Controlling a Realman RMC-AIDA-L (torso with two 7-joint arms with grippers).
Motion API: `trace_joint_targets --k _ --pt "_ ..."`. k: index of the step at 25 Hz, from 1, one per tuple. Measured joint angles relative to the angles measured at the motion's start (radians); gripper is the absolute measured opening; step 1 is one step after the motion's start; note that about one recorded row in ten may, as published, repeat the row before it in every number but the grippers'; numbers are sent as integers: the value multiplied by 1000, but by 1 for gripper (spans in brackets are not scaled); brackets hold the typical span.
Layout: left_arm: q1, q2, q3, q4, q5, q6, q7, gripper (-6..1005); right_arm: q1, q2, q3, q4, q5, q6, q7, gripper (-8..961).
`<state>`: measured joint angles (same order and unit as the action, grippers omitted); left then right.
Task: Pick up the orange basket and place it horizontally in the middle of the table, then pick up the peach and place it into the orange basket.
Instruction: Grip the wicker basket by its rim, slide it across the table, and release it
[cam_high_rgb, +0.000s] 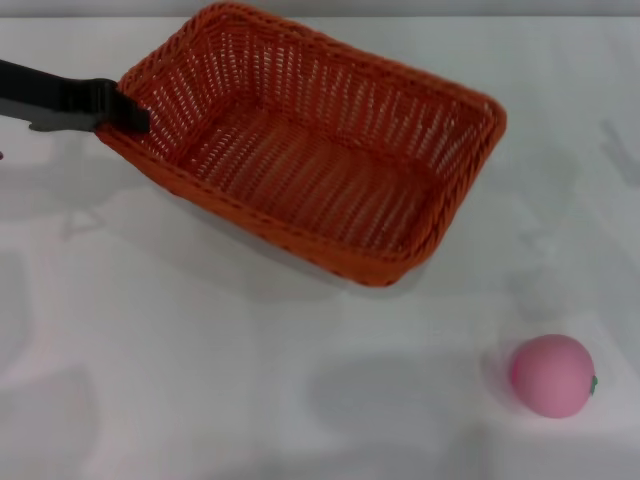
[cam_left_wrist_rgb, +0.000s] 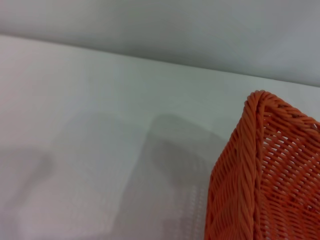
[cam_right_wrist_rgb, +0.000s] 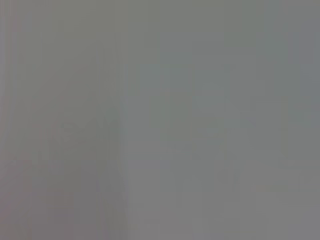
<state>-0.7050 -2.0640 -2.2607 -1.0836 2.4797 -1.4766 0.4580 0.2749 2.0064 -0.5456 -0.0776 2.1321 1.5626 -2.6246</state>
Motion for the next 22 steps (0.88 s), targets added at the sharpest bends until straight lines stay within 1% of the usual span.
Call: trace_joint_targets --k 3,8,11,13,15,18,22 --pt "-5 3 2 -2 20 -14 -74 167 0 -1 -1 -6 0 0 0 813" --pt "-31 2 3 -15 103 -17 -220 167 0 -1 -1 -13 0 -2 1 812" --pt "-77 -6 6 2 184 -15 -281 167 0 -2 -1 -13 0 -3 1 811" --pt "-105 -10 6 21 210 -9 -302 166 0 -2 -1 -13 0 -3 1 810" --pt "-129 -13 6 42 214 7 -316 166 0 -2 -1 -13 0 -3 1 810" --pt "-143 -15 15 57 201 42 -352 166 -1 -2 -1 -13 0 -3 1 809" --pt "-142 -16 17 69 180 61 -377 166 -1 -2 -1 -13 0 -3 1 808"
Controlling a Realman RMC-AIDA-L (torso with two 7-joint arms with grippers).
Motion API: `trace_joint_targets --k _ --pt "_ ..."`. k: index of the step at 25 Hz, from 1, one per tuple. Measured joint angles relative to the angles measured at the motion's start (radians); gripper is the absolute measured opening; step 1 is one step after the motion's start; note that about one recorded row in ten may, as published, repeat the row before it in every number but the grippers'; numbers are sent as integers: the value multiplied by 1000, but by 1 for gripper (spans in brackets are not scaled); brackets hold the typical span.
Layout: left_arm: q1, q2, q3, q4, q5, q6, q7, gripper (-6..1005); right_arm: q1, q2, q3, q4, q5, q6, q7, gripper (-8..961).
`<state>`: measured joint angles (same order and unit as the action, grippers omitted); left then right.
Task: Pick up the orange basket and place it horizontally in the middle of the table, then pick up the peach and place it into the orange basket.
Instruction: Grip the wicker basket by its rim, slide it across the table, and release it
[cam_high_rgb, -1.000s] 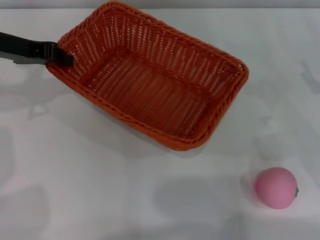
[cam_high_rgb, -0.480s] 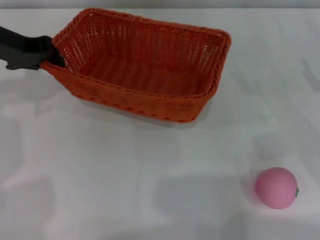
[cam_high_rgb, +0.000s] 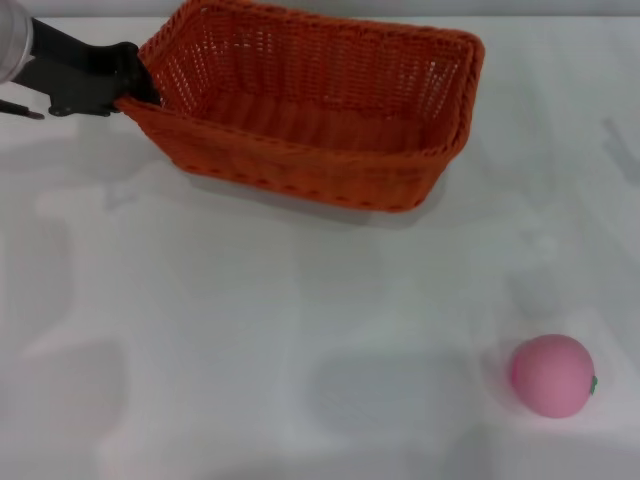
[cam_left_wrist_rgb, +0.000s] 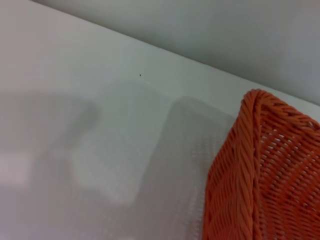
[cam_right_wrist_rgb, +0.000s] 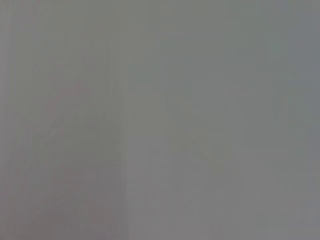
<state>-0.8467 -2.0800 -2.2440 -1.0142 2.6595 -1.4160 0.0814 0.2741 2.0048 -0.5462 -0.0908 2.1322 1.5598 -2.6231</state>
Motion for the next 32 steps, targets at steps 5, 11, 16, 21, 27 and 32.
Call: trace_joint_targets --k 5,11,16,21,27,32 --pt "1 -2 1 42 -21 29 -26 166 0 0 -1 -10 -1 0 0 807" --pt "3 -4 13 73 -35 53 -40 167 0 -1 -1 -16 -2 0 -1 805" --pt "6 1 14 101 -47 73 -38 167 -1 -2 -1 -17 -2 -1 -1 804" --pt "5 4 13 135 -53 79 -33 167 -2 -2 -1 -17 -2 -1 -1 803" --pt "1 6 11 137 -56 69 -12 166 -5 0 -9 -13 -2 2 -2 801" --pt "-4 8 6 155 -58 66 -2 167 -9 0 -11 -8 -2 6 -2 800"
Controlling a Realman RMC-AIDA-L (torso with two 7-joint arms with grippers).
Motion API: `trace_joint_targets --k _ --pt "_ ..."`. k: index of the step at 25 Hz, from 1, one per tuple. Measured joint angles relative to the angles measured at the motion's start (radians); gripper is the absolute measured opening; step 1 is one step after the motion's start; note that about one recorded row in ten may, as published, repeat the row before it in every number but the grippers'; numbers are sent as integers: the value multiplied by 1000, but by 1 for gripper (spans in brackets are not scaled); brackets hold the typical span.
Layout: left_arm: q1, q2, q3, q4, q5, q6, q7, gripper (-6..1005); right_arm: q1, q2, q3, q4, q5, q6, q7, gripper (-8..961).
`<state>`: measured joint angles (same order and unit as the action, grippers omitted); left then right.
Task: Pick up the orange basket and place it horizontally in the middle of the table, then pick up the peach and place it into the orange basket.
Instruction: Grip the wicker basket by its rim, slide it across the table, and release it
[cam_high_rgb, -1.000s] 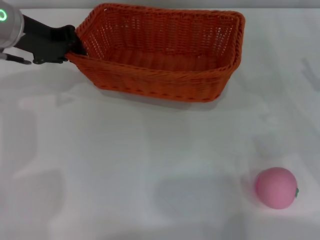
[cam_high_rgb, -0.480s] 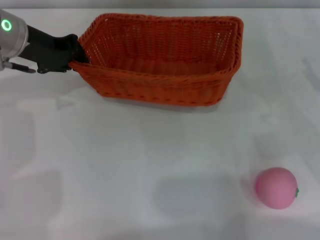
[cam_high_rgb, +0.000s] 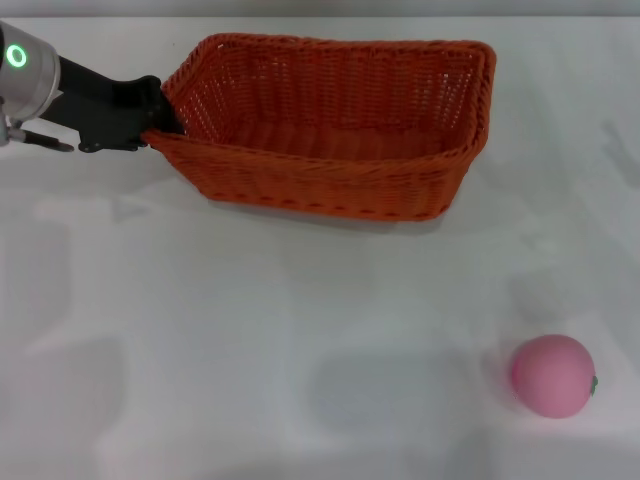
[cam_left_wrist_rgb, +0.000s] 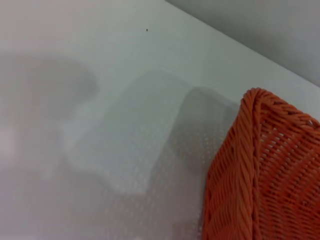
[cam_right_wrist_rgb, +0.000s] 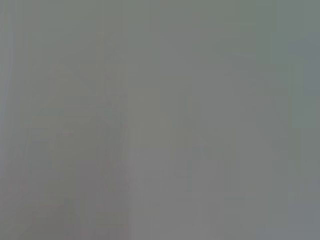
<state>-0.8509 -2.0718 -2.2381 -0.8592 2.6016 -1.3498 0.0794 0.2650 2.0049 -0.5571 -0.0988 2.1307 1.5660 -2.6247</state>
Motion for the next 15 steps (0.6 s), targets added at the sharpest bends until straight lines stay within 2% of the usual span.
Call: trace_joint_targets --k 15 --pt "-2 3 -6 32 -9 -14 18 197 -6 0 -1 5 0 14 0 796"
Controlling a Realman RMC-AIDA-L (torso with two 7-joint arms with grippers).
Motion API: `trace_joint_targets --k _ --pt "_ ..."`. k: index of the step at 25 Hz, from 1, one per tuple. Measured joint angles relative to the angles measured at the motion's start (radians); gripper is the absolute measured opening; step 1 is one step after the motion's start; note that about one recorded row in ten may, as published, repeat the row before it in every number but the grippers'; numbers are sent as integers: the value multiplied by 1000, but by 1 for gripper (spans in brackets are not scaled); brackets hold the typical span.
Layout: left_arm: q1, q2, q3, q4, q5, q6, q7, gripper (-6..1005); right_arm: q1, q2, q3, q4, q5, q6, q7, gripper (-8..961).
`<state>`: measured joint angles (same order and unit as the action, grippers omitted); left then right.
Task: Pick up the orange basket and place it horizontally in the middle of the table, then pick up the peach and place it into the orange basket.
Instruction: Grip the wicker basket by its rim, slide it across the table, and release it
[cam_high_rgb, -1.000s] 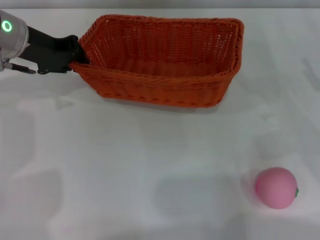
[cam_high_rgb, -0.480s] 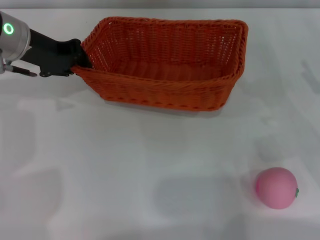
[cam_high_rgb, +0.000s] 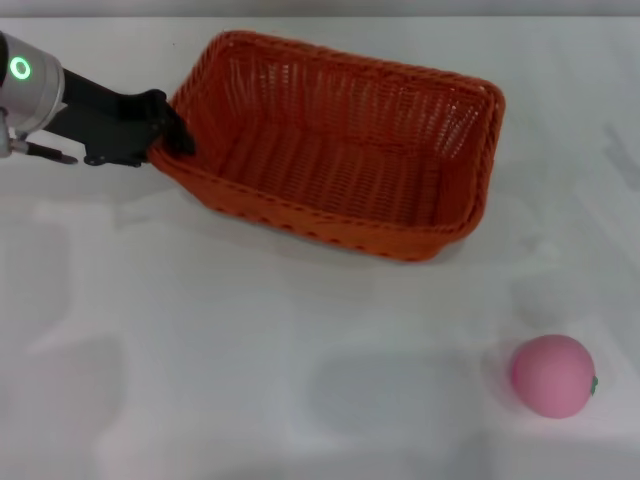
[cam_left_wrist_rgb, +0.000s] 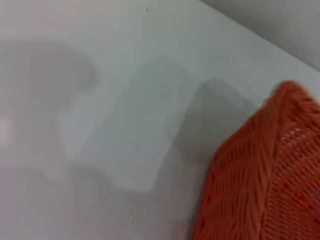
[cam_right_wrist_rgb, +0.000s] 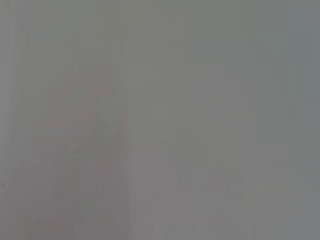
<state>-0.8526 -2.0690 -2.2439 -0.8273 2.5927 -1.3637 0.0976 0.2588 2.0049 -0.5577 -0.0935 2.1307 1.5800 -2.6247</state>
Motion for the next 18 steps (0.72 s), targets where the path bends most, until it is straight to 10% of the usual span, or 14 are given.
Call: trace_joint_targets --k 18 --pt "14 3 3 28 -125 -55 160 603 2 2 -15 11 0 9 1 791"
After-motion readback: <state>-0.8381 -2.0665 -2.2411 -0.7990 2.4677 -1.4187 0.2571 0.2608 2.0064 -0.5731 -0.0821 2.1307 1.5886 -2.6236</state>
